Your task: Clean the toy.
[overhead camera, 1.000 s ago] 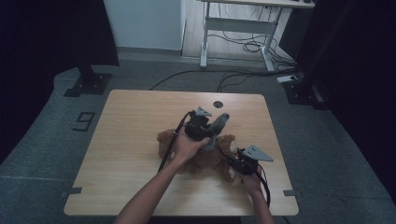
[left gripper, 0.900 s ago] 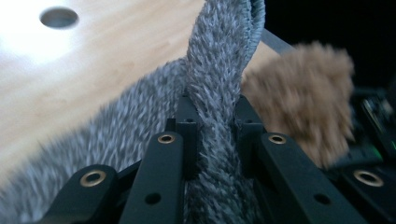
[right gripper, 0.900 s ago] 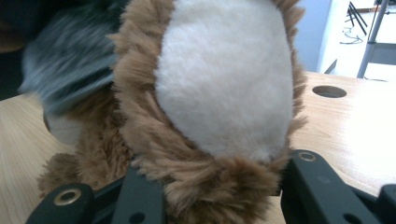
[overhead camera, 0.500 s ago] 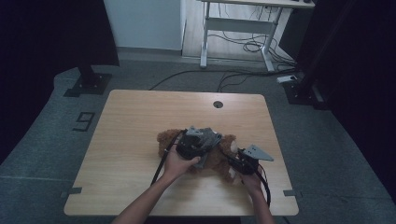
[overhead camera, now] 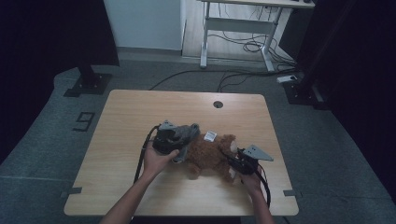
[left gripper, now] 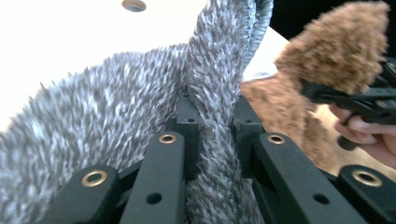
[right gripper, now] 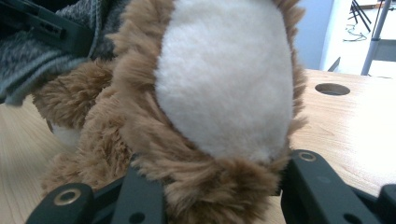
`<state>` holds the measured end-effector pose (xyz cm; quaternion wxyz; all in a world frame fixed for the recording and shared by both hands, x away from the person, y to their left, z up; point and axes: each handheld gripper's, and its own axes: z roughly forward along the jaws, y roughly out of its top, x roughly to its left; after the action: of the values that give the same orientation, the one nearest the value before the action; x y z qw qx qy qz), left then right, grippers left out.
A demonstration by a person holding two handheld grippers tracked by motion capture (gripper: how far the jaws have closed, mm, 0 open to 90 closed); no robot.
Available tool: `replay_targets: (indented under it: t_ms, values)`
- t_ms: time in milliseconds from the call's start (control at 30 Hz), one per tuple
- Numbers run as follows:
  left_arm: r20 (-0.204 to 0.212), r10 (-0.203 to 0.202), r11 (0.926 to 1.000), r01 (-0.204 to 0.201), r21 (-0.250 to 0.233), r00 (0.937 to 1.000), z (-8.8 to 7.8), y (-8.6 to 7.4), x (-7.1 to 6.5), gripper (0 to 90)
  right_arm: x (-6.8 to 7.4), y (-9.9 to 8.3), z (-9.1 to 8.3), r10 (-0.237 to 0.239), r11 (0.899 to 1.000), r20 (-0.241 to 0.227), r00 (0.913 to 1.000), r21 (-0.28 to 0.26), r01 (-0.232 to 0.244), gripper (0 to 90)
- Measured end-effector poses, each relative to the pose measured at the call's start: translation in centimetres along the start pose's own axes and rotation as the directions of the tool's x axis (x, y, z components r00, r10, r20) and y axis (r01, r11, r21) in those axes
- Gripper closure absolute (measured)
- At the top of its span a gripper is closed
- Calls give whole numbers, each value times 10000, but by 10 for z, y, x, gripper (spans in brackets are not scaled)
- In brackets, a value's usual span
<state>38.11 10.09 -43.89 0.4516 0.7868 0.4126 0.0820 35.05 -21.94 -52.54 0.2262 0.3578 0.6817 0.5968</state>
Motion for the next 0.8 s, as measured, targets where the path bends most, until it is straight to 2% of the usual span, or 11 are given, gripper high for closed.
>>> replay_targets:
  t_ms: [100,233,300,367,467,567,633,667,700,733,800]
  values:
    - [118,-249,9996,251,-117,9996,-3,1,3,772,0,0,0,10,10000,0,10000,4,-10,631]
    - [188,191,9993,-185,-324,9996,0,12,-16,770,0,0,1,22,10000,37,10000,-6,-22,631]
    - [287,553,9972,-537,-528,9981,4,23,-32,770,0,0,1,12,10000,37,10000,-2,-12,631]
    - [338,677,9961,-656,-590,9971,7,28,-38,770,0,0,1,-1,10000,33,10000,-6,1,631]
    - [569,944,9939,-909,-619,9939,25,43,-57,769,0,0,0,-10,10000,13,10000,-13,10,631]
    - [921,815,9960,-777,-443,9924,38,47,-62,768,1,0,0,-64,10000,27,10000,-31,64,631]
    - [1149,615,9981,-622,20,9915,56,45,-65,768,1,0,0,-89,10000,29,10000,-33,89,631]
    - [1184,600,9967,-659,469,9912,70,39,-67,767,1,0,0,-41,10000,12,10000,-17,41,631]
    - [1184,600,9967,-659,469,9912,70,39,-67,767,1,0,0,-41,10000,12,10000,-17,41,631]
    - [1191,603,9946,-698,771,9911,81,31,-68,767,1,0,0,-22,10000,23,10000,-4,22,632]
    - [1187,666,9944,-757,736,9907,83,27,-68,768,0,0,0,-4,10000,52,10000,37,4,631]
